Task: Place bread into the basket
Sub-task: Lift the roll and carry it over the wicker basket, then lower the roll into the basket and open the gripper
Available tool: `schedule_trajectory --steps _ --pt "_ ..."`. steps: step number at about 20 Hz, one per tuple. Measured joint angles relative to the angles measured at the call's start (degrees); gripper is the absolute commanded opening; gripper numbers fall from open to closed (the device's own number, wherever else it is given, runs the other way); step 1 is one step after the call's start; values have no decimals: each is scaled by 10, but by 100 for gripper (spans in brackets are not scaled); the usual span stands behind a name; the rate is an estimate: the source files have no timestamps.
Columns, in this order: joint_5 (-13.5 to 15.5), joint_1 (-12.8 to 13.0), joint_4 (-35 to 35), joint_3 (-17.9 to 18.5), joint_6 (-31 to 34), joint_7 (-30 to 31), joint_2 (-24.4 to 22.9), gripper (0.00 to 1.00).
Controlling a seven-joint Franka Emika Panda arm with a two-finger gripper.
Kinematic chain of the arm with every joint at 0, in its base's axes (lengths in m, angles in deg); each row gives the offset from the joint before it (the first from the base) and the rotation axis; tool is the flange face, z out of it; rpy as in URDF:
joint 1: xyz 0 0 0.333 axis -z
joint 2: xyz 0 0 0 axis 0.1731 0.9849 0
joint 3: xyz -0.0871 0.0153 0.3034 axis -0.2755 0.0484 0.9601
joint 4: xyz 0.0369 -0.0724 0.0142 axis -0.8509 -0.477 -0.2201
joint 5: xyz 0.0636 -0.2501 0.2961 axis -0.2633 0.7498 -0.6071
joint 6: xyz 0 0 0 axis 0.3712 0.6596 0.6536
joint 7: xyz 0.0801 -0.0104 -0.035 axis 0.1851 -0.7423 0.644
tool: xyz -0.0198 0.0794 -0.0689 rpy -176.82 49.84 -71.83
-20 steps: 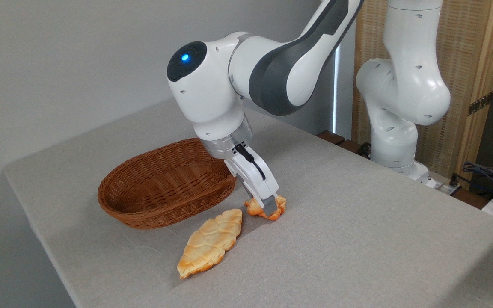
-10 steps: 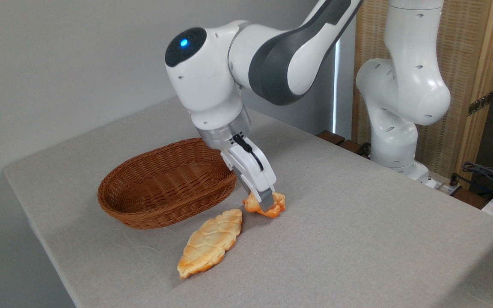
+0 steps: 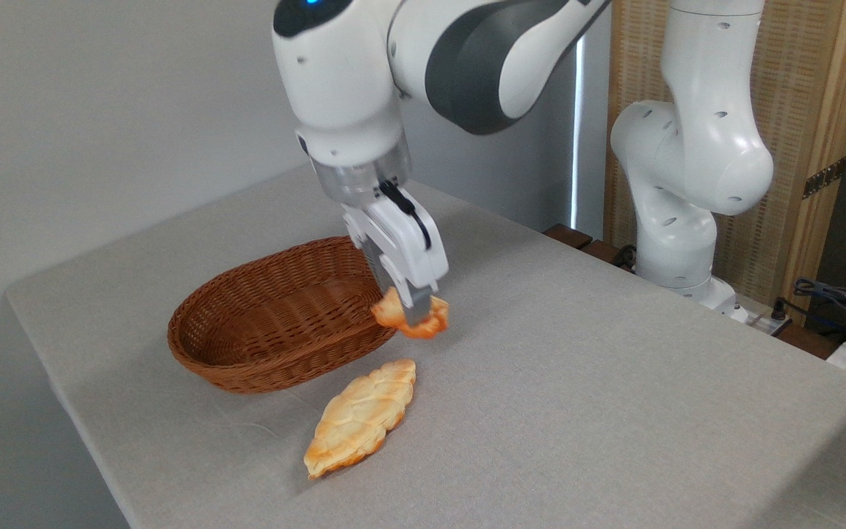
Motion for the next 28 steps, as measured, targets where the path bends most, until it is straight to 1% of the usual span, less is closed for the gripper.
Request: schedule_trajectory --steps 2,3,4,5,9,12,14,16,18,21,25,28 --pt "17 2 14 -9 0 0 0 53" --pt "24 2 20 -18 -1 0 0 64" --pt "32 2 26 -28 -3 0 0 88" --pt "38 2 29 -40 -10 1 0 99" --pt "42 4 31 -101 -68 16 9 100" --pt "42 4 31 -126 -107 17 20 100" --pt "41 4 31 -133 -116 36 24 100" --pt "24 4 31 -141 -116 67 28 100" --pt "4 4 31 -151 -116 114 31 100" --pt "-5 3 33 -155 -116 166 32 100" --pt "-5 -4 37 -155 -116 175 31 100" --pt "-5 -4 37 -154 -116 181 31 100"
